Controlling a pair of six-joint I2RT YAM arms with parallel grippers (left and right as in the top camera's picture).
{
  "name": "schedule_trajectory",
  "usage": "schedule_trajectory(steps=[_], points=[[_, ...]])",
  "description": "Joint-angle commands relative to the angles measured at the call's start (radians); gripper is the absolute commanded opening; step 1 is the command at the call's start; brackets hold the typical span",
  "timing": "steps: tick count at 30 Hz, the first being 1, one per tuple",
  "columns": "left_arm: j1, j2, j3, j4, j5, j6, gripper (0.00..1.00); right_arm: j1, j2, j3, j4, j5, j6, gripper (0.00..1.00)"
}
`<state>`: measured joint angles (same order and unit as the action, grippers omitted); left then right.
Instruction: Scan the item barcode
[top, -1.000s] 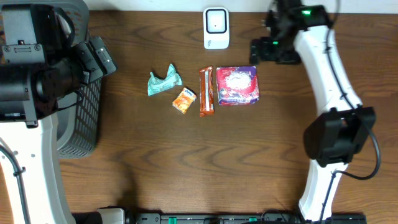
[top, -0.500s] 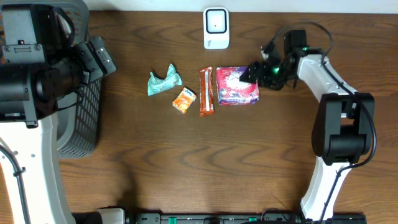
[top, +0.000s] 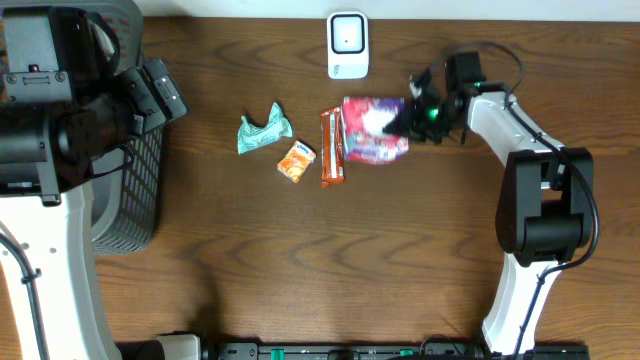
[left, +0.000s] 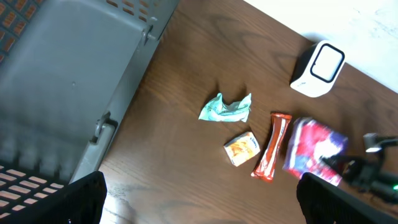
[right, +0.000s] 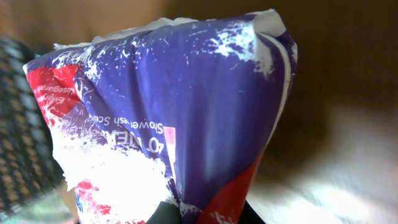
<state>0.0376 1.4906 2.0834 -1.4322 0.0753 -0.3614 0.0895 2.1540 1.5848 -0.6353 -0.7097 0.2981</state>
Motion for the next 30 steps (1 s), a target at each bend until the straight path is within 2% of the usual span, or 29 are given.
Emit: schedule_trajectory(steps=[1, 5, 10, 18, 25, 28, 30], points=[[0.003, 0.003, -0.005, 0.000, -0.008, 0.013, 0.98, 0.006, -0.090, 0.131, 0.073, -0.060, 0.135, 0.01], [0.003, 0.003, -0.005, 0.000, -0.008, 0.013, 0.98, 0.024, -0.091, 0.181, 0.273, -0.030, 0.259, 0.01], [0.003, 0.003, -0.005, 0.000, -0.009, 0.013, 0.98, 0.064, -0.080, 0.181, 0.424, 0.242, 0.446, 0.01], [0.003, 0.003, -0.005, 0.000, -0.009, 0.013, 0.98, 0.154, 0.008, 0.181, 0.630, 0.372, 0.491, 0.01], [0.003, 0.003, -0.005, 0.000, -0.009, 0.013, 0.98, 0.113, 0.015, 0.183, 0.608, 0.431, 0.464, 0.01], [0.003, 0.003, -0.005, 0.000, -0.009, 0.013, 0.98, 0.027, -0.005, 0.190, 0.580, 0.368, 0.492, 0.01], [0.003, 0.003, -0.005, 0.000, -0.008, 0.013, 0.98, -0.056, -0.019, 0.190, 0.557, 0.331, 0.568, 0.01]])
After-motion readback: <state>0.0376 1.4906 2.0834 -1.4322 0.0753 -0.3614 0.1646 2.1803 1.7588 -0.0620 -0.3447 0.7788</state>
